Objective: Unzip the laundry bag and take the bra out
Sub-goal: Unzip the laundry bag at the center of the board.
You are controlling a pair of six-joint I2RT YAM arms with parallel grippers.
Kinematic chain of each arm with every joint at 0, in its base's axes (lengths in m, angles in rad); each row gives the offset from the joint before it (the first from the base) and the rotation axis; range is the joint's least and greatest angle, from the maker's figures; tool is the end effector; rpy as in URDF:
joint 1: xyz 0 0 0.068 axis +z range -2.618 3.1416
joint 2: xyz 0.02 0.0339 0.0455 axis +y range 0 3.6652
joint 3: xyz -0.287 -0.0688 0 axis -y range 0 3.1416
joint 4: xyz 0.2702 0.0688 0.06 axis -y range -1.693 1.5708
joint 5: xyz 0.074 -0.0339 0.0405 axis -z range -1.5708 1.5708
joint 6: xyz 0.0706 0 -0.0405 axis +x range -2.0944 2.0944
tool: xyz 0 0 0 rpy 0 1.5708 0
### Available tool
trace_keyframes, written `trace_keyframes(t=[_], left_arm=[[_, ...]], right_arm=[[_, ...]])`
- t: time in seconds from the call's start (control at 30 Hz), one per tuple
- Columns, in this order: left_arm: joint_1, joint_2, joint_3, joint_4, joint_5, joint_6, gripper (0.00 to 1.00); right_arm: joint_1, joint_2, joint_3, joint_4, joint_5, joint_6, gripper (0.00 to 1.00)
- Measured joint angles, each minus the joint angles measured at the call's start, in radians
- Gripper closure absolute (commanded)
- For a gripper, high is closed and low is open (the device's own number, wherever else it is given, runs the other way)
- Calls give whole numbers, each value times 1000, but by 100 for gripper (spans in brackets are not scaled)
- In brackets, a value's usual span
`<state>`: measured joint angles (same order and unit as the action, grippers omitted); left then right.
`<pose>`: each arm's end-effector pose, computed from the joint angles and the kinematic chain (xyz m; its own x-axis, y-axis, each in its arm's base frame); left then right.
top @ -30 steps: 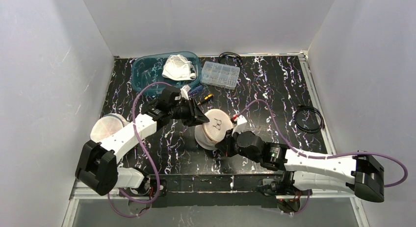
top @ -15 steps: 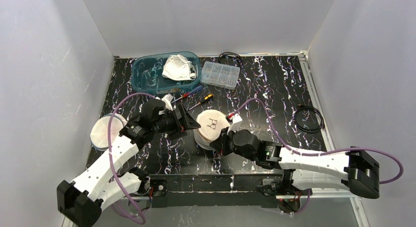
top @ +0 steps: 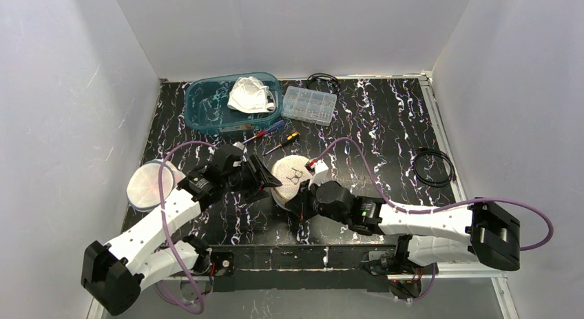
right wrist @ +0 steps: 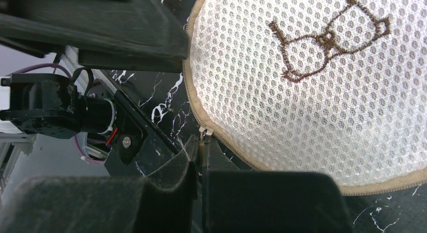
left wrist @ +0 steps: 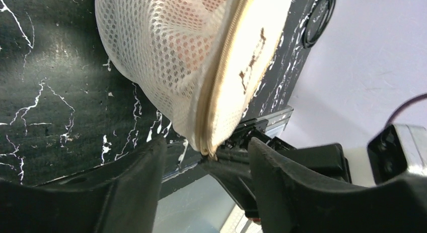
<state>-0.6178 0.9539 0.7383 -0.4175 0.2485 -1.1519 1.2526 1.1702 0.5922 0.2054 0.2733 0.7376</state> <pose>0.1901 -0.1564 0.2641 -0.8567 -0.4775 -0.1950 -0.1465 0.5877 -0.7957 0.1118 0.2784 0.2287 -0.6464 0.1073 -0.7554 -0.5420 0.6322 0.5536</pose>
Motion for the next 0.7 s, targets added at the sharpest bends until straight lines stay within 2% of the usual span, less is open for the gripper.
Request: trace_keyframes(t=[0.5,0.7], left_arm=[[-6,104,-6,74,-17,-10,99],[-10,109,-6,82,-16,-6,100]], right_arm=[[0,-8,3,4,-6,0,99],[1,-65,0,-34,13,3,99]])
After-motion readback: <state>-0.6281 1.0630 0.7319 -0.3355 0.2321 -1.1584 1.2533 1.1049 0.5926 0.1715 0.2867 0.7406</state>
